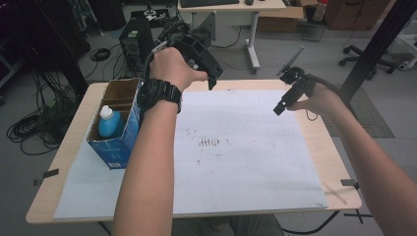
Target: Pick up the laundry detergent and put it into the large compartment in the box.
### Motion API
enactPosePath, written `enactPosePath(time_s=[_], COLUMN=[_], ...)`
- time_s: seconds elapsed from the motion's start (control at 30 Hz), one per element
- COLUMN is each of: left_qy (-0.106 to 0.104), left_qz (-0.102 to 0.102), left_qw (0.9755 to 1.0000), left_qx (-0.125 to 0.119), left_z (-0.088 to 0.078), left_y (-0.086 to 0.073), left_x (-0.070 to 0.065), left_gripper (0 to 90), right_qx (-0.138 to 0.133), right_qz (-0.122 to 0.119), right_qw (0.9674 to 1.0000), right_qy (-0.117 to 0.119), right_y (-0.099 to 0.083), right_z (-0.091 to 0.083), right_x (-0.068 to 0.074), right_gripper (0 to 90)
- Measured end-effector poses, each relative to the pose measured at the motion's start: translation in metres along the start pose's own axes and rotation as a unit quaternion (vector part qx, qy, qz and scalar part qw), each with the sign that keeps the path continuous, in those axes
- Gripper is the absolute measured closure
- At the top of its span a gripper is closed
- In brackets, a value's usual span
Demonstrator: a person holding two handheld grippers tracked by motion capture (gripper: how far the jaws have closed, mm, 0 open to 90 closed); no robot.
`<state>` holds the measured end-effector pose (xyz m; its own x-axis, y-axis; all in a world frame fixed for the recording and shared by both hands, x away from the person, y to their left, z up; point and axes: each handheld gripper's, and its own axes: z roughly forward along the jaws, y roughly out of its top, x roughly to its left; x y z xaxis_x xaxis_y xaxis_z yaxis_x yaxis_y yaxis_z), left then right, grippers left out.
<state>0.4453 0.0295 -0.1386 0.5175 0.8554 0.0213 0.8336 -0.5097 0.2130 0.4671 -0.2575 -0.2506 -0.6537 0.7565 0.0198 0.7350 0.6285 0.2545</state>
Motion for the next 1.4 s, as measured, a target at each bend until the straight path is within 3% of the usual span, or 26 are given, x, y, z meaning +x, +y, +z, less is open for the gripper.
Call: enactPosePath(time_s=[1.4], left_qy=[0.002], left_qz=[0.001], left_qw=[1.0000], left_qx=[0.003], left_z=[0.0050], left_y=[-0.0012], left_x=[-0.0013], left_gripper=[0.3], right_qx=[0.001], right_qz=[-0.002], right_qw=[1.0000], right_qy=[-0.004], right_y=[-0.0003], right_z=[-0.0020], right_x=[0.0013], right_gripper=[14.2])
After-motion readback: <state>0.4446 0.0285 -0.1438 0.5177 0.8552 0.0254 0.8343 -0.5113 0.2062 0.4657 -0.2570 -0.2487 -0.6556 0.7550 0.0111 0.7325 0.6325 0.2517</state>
